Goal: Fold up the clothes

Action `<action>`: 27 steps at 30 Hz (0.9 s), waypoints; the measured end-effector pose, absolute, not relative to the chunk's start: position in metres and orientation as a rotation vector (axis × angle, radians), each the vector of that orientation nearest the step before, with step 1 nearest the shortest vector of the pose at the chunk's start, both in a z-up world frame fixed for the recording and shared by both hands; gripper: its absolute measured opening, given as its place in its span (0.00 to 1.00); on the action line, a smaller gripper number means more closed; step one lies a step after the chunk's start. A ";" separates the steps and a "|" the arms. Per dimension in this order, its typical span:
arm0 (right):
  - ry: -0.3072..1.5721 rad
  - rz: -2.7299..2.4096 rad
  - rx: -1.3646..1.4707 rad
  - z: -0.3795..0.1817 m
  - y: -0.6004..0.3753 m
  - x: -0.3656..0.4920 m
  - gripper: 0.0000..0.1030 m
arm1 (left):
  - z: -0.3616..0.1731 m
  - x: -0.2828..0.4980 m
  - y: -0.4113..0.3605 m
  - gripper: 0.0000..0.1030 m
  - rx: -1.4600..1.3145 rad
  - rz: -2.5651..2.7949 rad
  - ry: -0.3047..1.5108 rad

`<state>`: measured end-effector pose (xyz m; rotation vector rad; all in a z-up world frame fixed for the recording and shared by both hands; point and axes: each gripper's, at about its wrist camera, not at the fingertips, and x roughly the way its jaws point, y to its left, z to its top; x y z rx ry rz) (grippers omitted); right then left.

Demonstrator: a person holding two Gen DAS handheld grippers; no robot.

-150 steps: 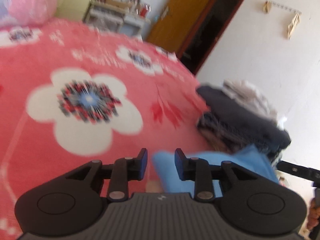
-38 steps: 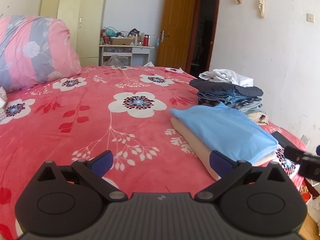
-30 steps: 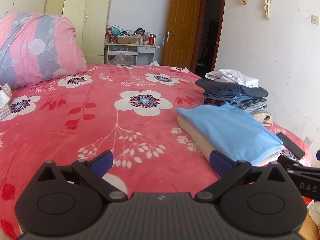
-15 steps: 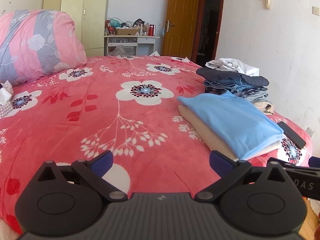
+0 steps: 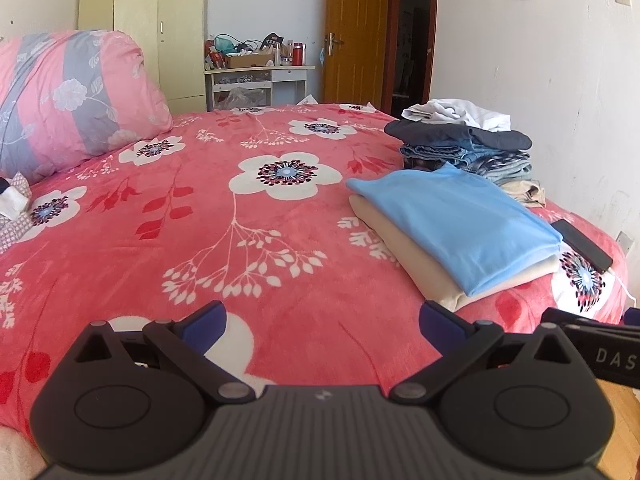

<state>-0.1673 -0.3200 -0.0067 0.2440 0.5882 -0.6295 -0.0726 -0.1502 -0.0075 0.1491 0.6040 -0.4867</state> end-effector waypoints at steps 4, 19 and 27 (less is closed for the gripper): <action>0.586 -0.625 0.247 -0.007 -0.322 -0.169 0.99 | -0.007 -0.073 -0.153 1.00 0.153 -0.478 0.613; 0.592 -0.610 0.211 -0.007 -0.320 -0.166 0.99 | -0.009 -0.073 -0.153 1.00 0.159 -0.465 0.615; 0.595 -0.614 0.207 -0.008 -0.320 -0.167 0.99 | -0.009 -0.072 -0.152 1.00 0.162 -0.462 0.617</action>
